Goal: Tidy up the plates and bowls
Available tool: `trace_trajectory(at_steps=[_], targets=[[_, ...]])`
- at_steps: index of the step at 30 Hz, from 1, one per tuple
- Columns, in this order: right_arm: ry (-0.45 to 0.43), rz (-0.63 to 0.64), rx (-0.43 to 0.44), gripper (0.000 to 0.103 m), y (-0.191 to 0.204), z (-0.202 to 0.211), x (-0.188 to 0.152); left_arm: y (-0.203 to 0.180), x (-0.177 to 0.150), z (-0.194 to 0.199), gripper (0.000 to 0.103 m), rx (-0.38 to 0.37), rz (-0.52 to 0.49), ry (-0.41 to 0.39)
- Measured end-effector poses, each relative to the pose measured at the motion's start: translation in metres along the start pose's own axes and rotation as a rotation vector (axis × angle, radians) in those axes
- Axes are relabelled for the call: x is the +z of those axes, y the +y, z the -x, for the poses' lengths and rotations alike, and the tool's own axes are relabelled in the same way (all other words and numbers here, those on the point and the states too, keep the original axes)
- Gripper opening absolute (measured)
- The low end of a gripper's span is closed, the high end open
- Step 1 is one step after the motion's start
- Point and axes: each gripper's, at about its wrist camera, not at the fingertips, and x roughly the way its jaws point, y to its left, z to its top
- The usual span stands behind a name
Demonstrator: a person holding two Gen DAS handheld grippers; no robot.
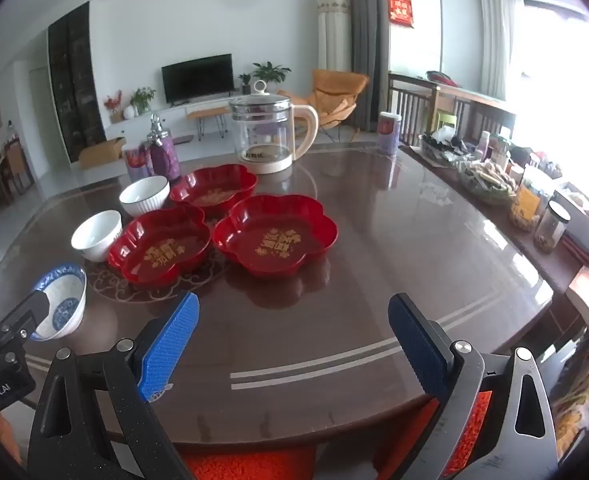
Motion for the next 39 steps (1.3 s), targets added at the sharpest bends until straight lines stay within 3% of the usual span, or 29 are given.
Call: trace_trajectory(at_steps=[9,39], targets=[[-0.002,-0.003,0.005,0.097,-0.001,0.002,-0.002,-0.004,-0.004,-0.01,0.103,0.011,-0.017,0.063],[0.018,0.008,0.027,0.097,0.009,-0.005,-0.01,-0.005,-0.009,-0.01,0.103,0.013,-0.027,0.102]])
